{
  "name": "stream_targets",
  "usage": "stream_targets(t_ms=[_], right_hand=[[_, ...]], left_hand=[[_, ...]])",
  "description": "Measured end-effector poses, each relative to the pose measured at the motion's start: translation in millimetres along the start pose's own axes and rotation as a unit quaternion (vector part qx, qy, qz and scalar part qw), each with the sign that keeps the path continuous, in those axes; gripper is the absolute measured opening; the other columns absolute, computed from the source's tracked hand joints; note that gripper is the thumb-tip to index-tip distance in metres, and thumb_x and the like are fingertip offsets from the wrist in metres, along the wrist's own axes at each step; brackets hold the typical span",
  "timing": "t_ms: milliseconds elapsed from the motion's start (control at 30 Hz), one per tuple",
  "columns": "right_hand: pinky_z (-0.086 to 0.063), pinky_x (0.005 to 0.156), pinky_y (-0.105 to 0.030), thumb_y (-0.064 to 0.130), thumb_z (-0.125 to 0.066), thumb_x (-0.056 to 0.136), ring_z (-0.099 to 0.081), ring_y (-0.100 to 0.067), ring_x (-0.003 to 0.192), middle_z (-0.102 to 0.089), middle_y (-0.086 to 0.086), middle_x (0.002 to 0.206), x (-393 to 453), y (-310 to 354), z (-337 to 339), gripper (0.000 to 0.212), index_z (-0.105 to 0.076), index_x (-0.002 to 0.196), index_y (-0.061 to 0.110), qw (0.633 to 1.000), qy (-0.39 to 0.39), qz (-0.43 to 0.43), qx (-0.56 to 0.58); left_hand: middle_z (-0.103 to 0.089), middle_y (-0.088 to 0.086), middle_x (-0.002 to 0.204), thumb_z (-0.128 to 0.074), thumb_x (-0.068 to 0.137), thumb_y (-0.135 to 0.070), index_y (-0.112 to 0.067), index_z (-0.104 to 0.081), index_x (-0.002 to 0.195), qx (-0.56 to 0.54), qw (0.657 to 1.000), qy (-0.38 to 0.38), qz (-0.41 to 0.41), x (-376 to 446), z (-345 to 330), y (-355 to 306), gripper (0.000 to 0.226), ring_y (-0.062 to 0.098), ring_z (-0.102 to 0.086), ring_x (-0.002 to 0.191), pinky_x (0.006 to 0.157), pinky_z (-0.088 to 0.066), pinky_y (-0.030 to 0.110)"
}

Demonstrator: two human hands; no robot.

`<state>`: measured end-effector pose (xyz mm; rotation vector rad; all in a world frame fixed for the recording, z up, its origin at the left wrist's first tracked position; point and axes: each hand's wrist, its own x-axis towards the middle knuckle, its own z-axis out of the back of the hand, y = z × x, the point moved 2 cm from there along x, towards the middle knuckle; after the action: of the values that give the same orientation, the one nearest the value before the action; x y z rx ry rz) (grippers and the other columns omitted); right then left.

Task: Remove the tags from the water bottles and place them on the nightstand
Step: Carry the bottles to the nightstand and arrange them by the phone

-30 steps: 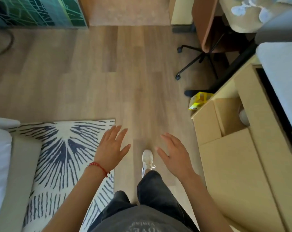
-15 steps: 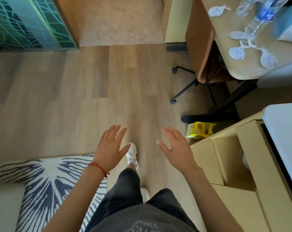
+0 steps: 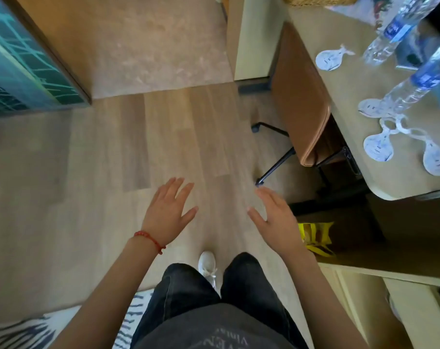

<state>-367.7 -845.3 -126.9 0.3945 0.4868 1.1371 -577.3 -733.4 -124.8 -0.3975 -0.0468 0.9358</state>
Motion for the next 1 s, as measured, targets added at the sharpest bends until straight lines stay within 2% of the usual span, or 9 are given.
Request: stream_targets(t_ms=[233,433,567,667,833,1000], right_hand=[[-0.034,0.103,-0.034,0.044,-0.048,0.091,-0.037,-0.018,0.130,-0.044,-0.002,0.141,112,-21,35,0.049,-0.042,0.133,0.019,0.999,-0.026,-0.039,0.014],[-0.033,0.108,-0.041,0.037,-0.052,0.092,-0.037,-0.024,0.132,-0.043,-0.009,0.143,220,-34,67,0.050,-0.042,0.134,0.012,1.000,-0.021,-0.020,-0.004],[-0.036,0.104,-0.040,0.030,-0.057,0.090,-0.044,-0.031,0.126,-0.049,-0.016,0.136,278,-35,96,0.049,-0.048,0.130,0.004,1.000,-0.025,0.009,0.001],[-0.037,0.101,-0.041,0.025,-0.060,0.088,-0.046,-0.033,0.124,-0.050,-0.018,0.134,314,-40,117,0.046,-0.050,0.127,0.002,0.999,-0.034,0.006,-0.011],[-0.040,0.101,-0.041,0.021,-0.063,0.086,-0.049,-0.033,0.122,-0.051,-0.016,0.133,351,-53,148,0.044,-0.054,0.125,0.004,0.993,-0.113,-0.022,0.010],[-0.045,0.096,-0.047,0.021,-0.068,0.083,-0.054,-0.035,0.117,-0.056,-0.016,0.129,369,-67,161,0.043,-0.057,0.121,0.006,0.973,-0.204,-0.112,-0.003]], left_hand=[[-0.036,0.017,0.145,-0.055,0.088,-0.033,-0.009,-0.039,0.136,-0.002,1.000,0.005,-0.019,124,13,2,0.056,0.033,-0.027,0.137,0.113,-0.022,0.045],[-0.033,0.016,0.147,-0.053,0.089,-0.035,-0.010,-0.036,0.137,0.009,0.999,0.004,-0.037,244,29,-15,0.057,0.031,-0.024,0.138,0.114,-0.019,0.044],[-0.043,0.023,0.139,-0.059,0.087,-0.031,-0.005,-0.044,0.131,0.017,0.998,-0.037,-0.055,313,57,-26,0.054,0.039,-0.035,0.132,0.108,-0.027,0.049],[-0.042,0.023,0.140,-0.057,0.087,-0.032,-0.005,-0.043,0.132,0.024,0.996,-0.049,-0.067,354,70,-30,0.054,0.039,-0.034,0.132,0.109,-0.027,0.051],[-0.044,0.024,0.137,-0.064,0.083,-0.025,-0.003,-0.045,0.130,0.023,0.991,-0.025,-0.127,419,77,-43,0.055,0.040,-0.036,0.130,0.107,-0.030,0.051],[-0.039,0.024,0.141,-0.062,0.084,-0.025,-0.002,-0.040,0.133,0.023,0.973,0.019,-0.230,493,76,-71,0.059,0.038,-0.031,0.134,0.109,-0.025,0.046]])
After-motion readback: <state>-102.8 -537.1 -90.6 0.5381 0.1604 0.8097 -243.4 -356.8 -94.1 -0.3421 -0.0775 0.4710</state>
